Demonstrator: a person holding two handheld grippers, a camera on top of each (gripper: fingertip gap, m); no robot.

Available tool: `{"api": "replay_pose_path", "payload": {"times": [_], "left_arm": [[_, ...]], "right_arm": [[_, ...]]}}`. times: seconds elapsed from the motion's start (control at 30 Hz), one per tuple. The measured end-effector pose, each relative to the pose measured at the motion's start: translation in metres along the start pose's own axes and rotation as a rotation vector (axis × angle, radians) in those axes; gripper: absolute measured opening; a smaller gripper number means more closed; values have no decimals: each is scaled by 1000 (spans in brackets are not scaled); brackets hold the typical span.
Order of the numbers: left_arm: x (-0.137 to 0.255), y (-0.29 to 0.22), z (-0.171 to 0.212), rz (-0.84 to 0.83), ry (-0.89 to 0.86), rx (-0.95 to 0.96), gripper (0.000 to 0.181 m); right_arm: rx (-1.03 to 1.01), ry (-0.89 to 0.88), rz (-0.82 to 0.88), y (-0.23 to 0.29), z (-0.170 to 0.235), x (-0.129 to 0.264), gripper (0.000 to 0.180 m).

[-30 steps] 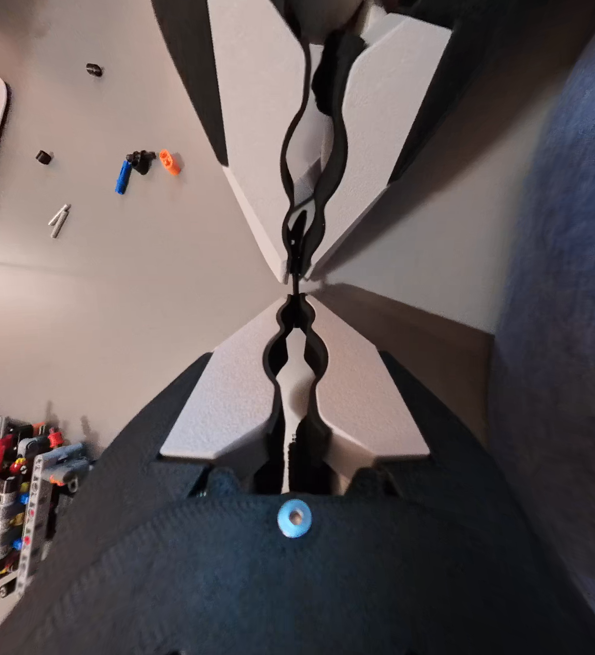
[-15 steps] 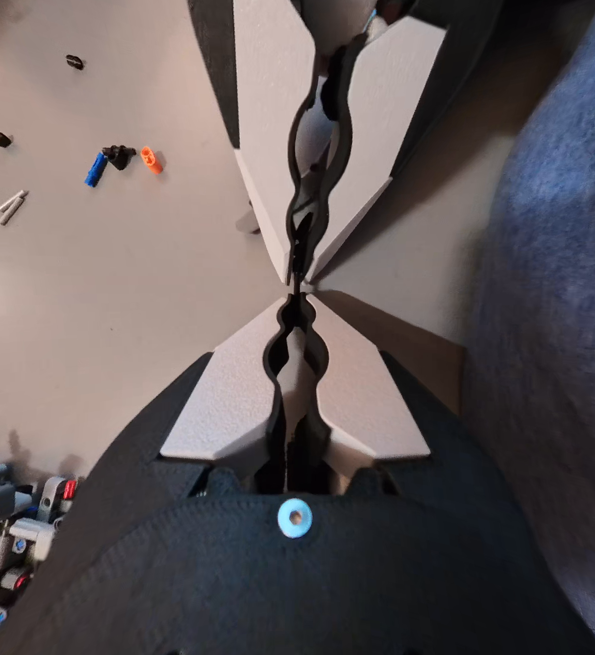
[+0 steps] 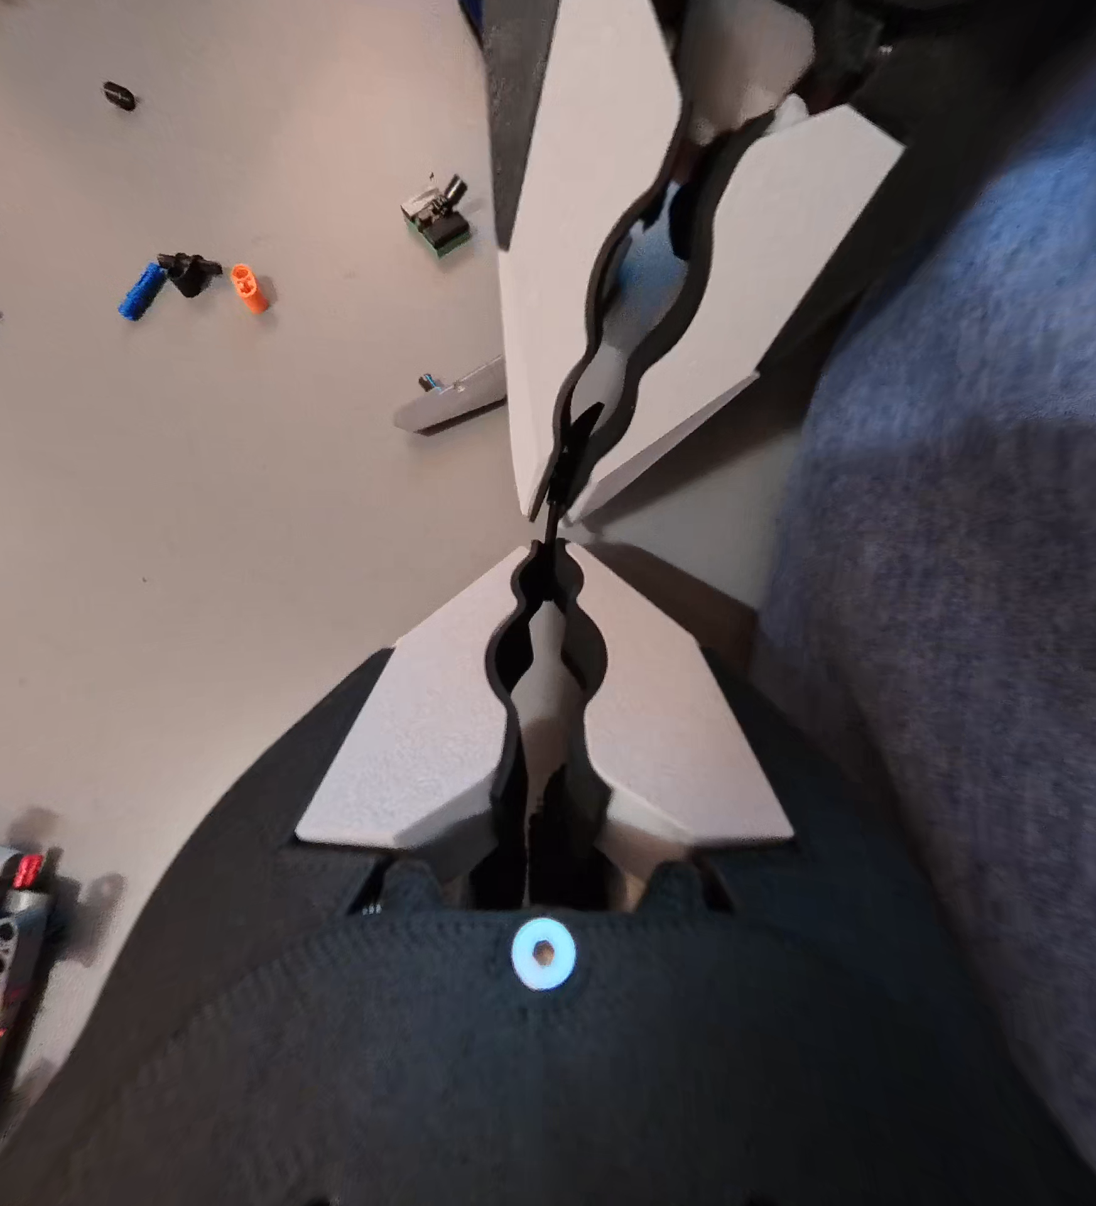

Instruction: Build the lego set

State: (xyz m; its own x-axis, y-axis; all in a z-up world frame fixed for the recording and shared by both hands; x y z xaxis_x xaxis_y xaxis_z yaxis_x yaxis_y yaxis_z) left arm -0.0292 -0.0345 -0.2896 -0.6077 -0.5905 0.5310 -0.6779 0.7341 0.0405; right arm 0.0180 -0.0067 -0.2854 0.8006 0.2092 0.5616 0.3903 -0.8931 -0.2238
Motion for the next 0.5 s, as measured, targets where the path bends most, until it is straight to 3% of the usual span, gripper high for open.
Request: {"api": "replay_pose_path", "payload": {"times": [0.5], "left_arm": [[-7,-14,-2,185,-43,-41,2]], "right_arm": [[29,-105,-222,10,8,12,3]]}}
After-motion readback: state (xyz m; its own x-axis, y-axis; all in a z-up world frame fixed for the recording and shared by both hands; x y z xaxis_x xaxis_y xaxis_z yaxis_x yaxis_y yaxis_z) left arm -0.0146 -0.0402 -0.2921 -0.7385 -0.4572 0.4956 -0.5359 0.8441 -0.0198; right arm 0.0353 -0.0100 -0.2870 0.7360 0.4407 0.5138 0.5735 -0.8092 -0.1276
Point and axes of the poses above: each gripper's, where its closed fingertips meet, x back along the fingers, z out of its underside, y = z × x across the jaws, the point moved 4 cm from there along x, back along the fingers, and after that the axes turned 12 degrees about -y, right-handed, at the moved point
